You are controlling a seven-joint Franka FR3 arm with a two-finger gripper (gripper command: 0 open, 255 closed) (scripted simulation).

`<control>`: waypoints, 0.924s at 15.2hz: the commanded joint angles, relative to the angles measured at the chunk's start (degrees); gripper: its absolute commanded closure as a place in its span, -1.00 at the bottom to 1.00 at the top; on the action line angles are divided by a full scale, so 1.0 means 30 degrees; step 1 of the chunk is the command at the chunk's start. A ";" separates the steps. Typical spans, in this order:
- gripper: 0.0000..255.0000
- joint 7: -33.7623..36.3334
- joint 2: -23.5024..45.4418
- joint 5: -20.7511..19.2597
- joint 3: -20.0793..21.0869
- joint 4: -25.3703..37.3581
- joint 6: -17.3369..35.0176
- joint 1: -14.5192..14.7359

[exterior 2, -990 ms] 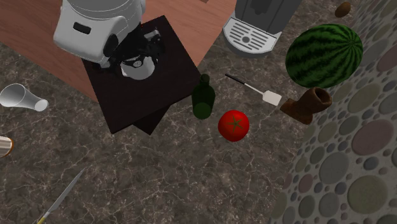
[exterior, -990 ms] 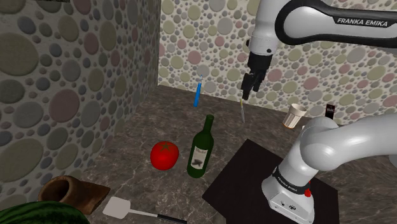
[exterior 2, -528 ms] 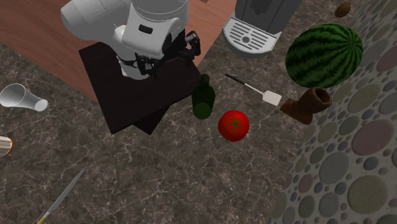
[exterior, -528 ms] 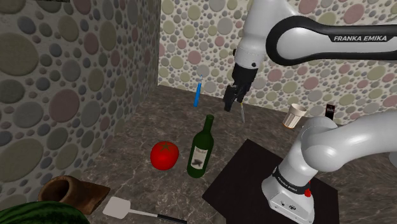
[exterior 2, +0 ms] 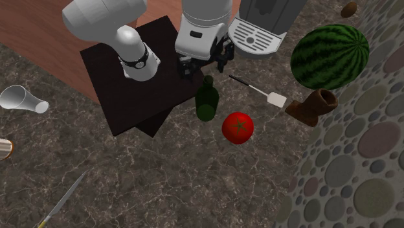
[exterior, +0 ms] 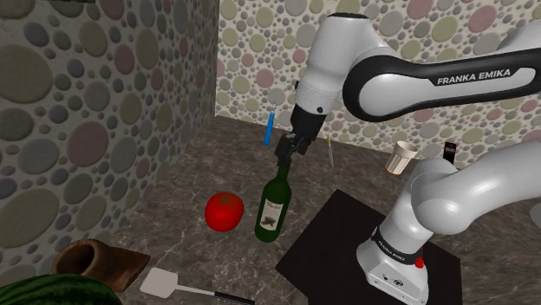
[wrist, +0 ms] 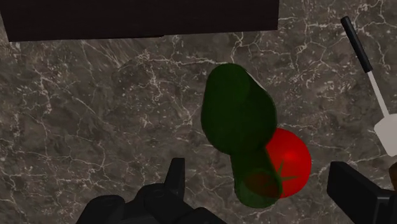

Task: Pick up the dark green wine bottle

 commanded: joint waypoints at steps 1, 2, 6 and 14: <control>-1.00 0.0125 0.0246 0.0077 0.0190 -0.0334 0.0669 0.0022; -1.00 0.0142 0.0325 0.0103 0.0244 -0.0540 0.0953 0.0029; -1.00 0.0210 0.0656 0.0194 0.0446 -0.1250 0.1990 0.0046; 1.00 0.0200 0.0647 0.0191 0.0434 -0.1234 0.1965 0.0043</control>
